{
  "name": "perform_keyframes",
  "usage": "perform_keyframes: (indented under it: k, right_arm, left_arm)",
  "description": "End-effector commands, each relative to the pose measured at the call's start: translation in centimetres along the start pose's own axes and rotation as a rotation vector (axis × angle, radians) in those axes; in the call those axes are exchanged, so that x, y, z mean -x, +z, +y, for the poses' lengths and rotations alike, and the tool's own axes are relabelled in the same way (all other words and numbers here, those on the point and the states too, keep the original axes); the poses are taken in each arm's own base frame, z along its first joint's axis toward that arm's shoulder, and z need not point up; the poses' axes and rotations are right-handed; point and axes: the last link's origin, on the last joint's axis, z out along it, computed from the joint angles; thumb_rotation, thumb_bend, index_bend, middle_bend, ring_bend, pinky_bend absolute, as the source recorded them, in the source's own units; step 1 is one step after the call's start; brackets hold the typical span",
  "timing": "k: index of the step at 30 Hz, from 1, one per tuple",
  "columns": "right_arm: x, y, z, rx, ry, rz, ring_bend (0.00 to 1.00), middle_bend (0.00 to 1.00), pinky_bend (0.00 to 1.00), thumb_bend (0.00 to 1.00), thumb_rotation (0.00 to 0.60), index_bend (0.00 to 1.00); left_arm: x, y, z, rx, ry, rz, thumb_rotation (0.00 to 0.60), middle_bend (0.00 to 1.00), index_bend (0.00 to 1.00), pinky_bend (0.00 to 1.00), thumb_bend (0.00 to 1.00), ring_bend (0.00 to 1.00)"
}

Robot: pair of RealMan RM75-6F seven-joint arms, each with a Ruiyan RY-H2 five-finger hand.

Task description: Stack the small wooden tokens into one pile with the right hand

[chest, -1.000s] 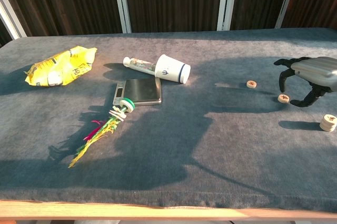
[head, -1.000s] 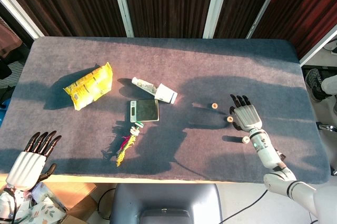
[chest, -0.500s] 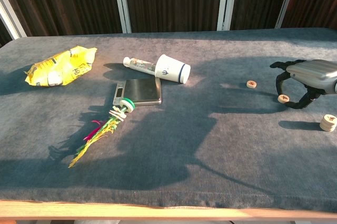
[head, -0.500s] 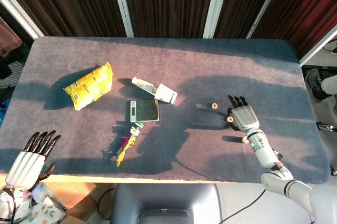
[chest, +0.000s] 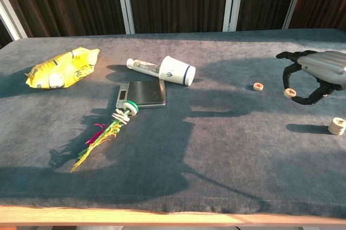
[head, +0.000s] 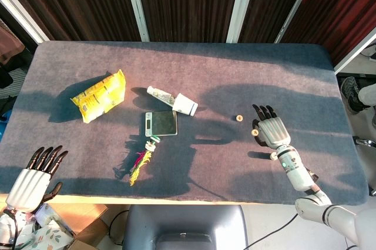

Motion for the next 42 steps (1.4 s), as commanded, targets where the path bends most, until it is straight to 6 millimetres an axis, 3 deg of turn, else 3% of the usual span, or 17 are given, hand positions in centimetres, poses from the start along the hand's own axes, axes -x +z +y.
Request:
perform_keyframes:
  k: [1, 6, 13, 25, 42]
  right_arm:
    - [-1.3, -3.5, 0.0, -0.086, 0.009, 0.053, 0.00, 0.02, 0.00, 0.50, 0.600, 0.67]
    - [-1.7, -7.9, 0.5, -0.165, -0.014, 0.040, 0.00, 0.03, 0.00, 0.50, 0.600, 0.67]
    - [-0.5, -10.3, 2.0, -0.150, -0.055, -0.006, 0.00, 0.03, 0.00, 0.50, 0.600, 0.65]
    - [0.3, -10.9, 5.9, -0.044, -0.075, -0.032, 0.00, 0.02, 0.00, 0.50, 0.600, 0.65]
    - [1.1, -9.5, 5.4, -0.048, -0.056, -0.051, 0.00, 0.02, 0.00, 0.50, 0.600, 0.65]
  left_arm:
    - [0.0, 0.0, 0.0, 0.000, -0.001, 0.000, 0.600, 0.00, 0.00, 0.04, 0.36, 0.00]
    - [0.1, 0.0, 0.1, 0.001, 0.003, -0.003, 0.600, 0.00, 0.00, 0.04, 0.36, 0.00]
    - [0.4, 0.2, 0.4, 0.010, 0.010, -0.016, 0.600, 0.00, 0.00, 0.04, 0.36, 0.00]
    - [0.4, 0.2, 0.3, 0.006, 0.012, -0.016, 0.600, 0.00, 0.00, 0.04, 0.36, 0.00]
    - [0.7, 0.4, 0.3, 0.000, 0.018, -0.025, 0.600, 0.00, 0.00, 0.04, 0.36, 0.00]
